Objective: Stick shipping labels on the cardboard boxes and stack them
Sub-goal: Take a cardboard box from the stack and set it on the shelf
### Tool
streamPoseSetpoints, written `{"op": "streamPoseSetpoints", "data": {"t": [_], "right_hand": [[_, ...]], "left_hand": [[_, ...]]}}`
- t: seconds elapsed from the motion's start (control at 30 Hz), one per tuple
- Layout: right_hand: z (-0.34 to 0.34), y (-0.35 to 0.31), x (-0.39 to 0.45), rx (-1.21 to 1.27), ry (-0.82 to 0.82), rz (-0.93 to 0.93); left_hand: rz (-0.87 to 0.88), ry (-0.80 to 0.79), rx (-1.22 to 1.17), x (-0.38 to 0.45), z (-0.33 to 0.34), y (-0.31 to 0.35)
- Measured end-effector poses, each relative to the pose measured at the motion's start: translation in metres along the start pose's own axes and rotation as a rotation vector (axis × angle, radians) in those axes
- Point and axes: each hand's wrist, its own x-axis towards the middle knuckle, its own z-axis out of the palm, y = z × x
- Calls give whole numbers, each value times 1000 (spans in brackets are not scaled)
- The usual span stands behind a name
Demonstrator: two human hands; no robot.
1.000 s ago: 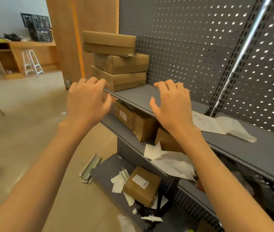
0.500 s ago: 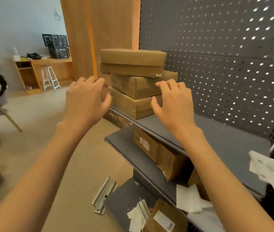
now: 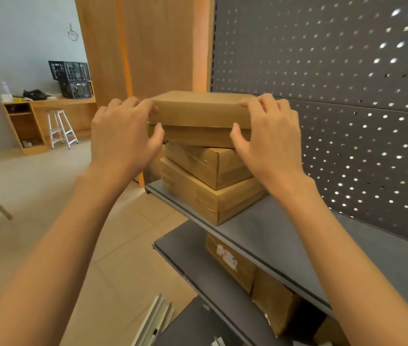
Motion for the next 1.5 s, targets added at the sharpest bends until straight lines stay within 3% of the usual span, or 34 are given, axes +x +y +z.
{"op": "streamPoseSetpoints", "data": {"t": [0.2, 0.37, 0.53, 0.7, 0.87, 1.03, 1.3, 1.5], "right_hand": [[23, -1, 20, -45, 76, 39], [35, -2, 39, 25, 158, 206], [48, 3, 49, 238, 162, 534], [50, 0, 50, 371, 242, 772], [53, -1, 52, 508, 208, 997], [53, -2, 50, 676, 113, 1241], [55, -12, 52, 741, 168, 1204], [47, -11, 50, 760, 259, 1138]], "left_hand": [[24, -2, -73, 23, 34, -15], [-42, -33, -290, 50, 59, -30], [-235, -273, -837, 76, 83, -50], [-576, -558, -1308, 92, 98, -58], [-569, -749, -1436, 88, 111, -60], [-602, -796, -1535, 85, 114, -57], [-651, -749, -1591, 84, 119, -59], [-566, -648, -1650, 86, 115, -60]]}}
